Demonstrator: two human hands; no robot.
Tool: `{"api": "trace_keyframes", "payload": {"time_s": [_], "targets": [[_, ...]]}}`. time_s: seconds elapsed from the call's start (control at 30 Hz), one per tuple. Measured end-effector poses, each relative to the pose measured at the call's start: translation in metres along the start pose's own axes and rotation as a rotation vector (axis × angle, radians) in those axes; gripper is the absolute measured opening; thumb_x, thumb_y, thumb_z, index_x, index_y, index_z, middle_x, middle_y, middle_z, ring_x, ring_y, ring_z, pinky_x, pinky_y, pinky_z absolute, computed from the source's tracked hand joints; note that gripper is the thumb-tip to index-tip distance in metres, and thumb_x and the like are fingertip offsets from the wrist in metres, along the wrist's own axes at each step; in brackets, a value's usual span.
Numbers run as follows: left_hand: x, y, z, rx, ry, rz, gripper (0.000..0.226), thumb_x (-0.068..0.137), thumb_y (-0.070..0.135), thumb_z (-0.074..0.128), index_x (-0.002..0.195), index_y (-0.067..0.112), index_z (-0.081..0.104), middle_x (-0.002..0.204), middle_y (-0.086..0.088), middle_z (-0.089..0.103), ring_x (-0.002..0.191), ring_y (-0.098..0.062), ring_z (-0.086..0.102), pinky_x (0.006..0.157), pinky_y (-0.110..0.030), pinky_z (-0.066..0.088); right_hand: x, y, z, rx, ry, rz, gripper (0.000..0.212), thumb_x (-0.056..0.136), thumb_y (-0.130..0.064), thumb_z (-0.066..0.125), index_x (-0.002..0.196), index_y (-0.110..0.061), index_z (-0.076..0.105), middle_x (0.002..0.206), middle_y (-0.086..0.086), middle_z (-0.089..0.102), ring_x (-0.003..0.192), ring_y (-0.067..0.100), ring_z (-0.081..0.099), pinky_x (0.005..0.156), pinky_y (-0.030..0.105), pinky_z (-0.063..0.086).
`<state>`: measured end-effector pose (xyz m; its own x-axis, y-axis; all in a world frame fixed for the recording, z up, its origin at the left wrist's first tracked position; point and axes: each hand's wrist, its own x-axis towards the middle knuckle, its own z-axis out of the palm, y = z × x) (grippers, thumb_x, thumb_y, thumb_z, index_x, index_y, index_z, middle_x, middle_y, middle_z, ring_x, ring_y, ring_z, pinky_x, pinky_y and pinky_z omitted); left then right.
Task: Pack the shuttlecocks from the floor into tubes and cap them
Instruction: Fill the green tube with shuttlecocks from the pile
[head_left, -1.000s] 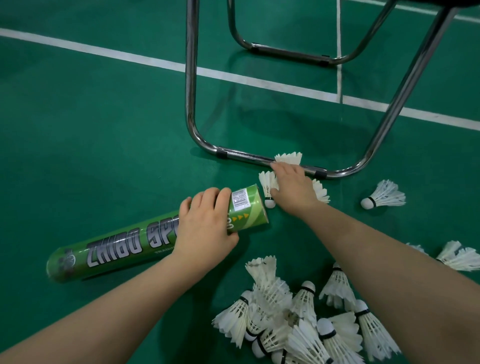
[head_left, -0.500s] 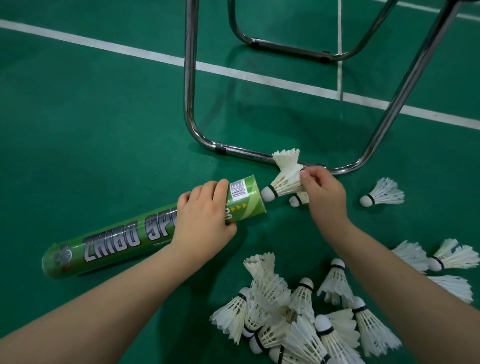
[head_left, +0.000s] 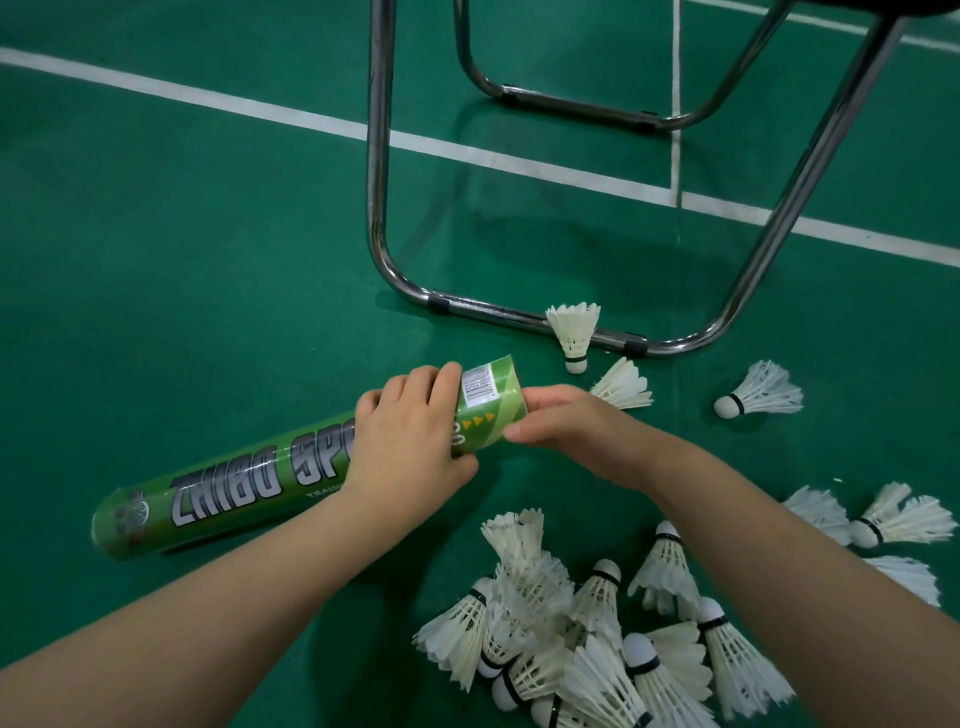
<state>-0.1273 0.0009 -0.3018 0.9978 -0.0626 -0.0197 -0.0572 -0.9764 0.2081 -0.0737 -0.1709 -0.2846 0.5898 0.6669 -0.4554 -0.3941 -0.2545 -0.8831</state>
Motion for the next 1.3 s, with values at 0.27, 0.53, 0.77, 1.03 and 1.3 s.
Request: {"api": "trace_keyframes", "payload": {"time_s": [0.27,0.53,0.77,1.03,1.3], "targets": [[0.002,-0.003,0.011,0.007,0.061,0.008,0.075,0.058,0.031,0.077,0.124,0.011,0.048,0.111,-0.007,0.059,0.099,-0.03,0.057,0.084,-0.044,0.043,0.037,-0.01,-0.01,0.015,0.026,0.133,0.032,0.079,-0.043,0.064,0.085,-0.011,0.062,0.088,0.009,0.064,0.085,0.024,0.06,0.092,0.04,0.045],[0.016,-0.005,0.002,-0.059,0.013,-0.043,0.073,0.073,0.037,0.065,0.136,0.019,0.031,0.127,-0.001,0.046,0.116,-0.023,0.043,0.096,-0.039,0.031,0.066,0.019,-0.084,-1.17,0.898,0.167,0.037,0.086,-0.024,0.054,0.123,-0.02,0.051,0.129,0.002,0.051,0.122,0.028,0.04,0.099,0.044,0.03],[0.014,-0.004,0.002,-0.06,0.005,-0.037,0.074,0.073,0.038,0.064,0.136,0.02,0.03,0.127,0.0,0.045,0.116,-0.022,0.042,0.097,-0.038,0.03,0.067,0.03,-0.073,-1.18,0.999,0.098,0.023,0.094,-0.026,0.047,0.102,-0.015,0.065,0.107,0.005,0.065,0.125,0.026,0.038,0.112,0.047,0.011],[0.01,-0.004,-0.002,-0.066,0.017,-0.039,0.075,0.073,0.038,0.065,0.137,0.02,0.03,0.127,0.0,0.045,0.117,-0.021,0.042,0.098,-0.038,0.03,0.012,0.02,-0.033,-0.681,1.204,-0.299,0.034,0.093,-0.031,0.041,0.076,-0.01,0.062,0.06,-0.006,0.047,0.068,0.02,0.05,0.088,0.045,0.039],[0.002,0.012,-0.003,-0.065,-0.027,-0.028,0.077,0.074,0.041,0.065,0.138,0.021,0.027,0.13,0.001,0.043,0.119,-0.02,0.041,0.099,-0.038,0.03,-0.017,0.006,0.024,-0.352,0.974,-0.205,0.033,0.098,-0.024,0.043,0.078,-0.007,0.063,0.066,-0.003,0.057,0.06,0.005,0.045,0.058,0.02,0.035]]}}
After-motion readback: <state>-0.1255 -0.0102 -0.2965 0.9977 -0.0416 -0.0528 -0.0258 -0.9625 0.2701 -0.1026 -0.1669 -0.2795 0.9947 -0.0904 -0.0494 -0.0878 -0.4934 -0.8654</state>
